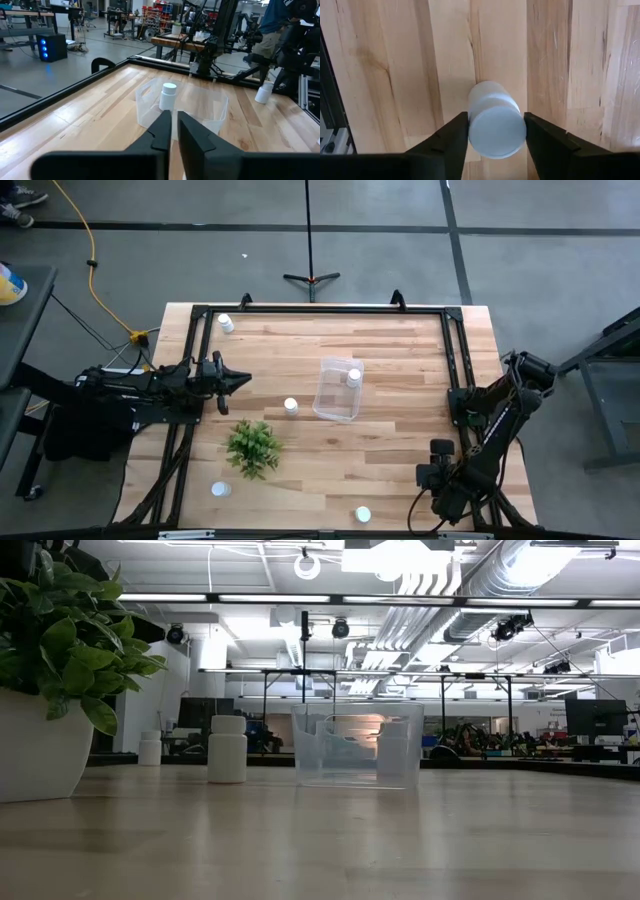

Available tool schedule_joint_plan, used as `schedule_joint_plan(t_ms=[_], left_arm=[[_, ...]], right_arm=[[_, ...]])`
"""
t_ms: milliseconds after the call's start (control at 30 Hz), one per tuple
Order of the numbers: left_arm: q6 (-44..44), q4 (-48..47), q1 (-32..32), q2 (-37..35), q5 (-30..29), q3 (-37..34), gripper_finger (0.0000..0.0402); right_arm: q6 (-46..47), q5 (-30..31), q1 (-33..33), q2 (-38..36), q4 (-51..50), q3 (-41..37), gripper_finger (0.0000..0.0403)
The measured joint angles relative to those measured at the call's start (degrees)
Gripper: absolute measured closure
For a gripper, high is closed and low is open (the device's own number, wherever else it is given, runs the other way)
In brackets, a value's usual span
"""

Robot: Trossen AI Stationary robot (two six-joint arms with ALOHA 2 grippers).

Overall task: Pick and place pill bottles into a basket
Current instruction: Put the white medicine bottle into the transparent bin

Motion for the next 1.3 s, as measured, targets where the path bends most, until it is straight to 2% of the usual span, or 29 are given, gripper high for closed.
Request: schedule_joint_plan(t_ms=[200,533,800,967,1167,1300], left_arm=[[0.0,0.0,0.0,0.0,0.0,0.0,0.0327],[0.0,0.0,0.0,0.0,0.0,0.0,0.0374],[-0.3,0.0,0.0,0.0,-0.1,0.0,0.0339],[-0.7,0.0,0.0,0.0,-0.1,0.0,0.0343],[-0.7,0.0,0.0,0.0,-0.1,0.0,0.0368],[-0.8,0.0,0.0,0.0,-0.1,0.0,0.037]], right_arm=[[0.5,-2.0,0.0,-0.1,0.0,0.0,0.0255],[6.0,-2.8,0.0,-0.1,-0.4,0.0,0.0252],[6.8,-2.8,-0.3,-0.1,-0.4,0.0,0.0256],[8.0,-2.8,-0.3,-0.2,-0.3,0.0,0.0256],[10.1,0.1,-0.3,-2.1,0.0,0.0,0.0256],[12.5,2.8,-0.8,-4.1,-0.2,0.0,0.0256]])
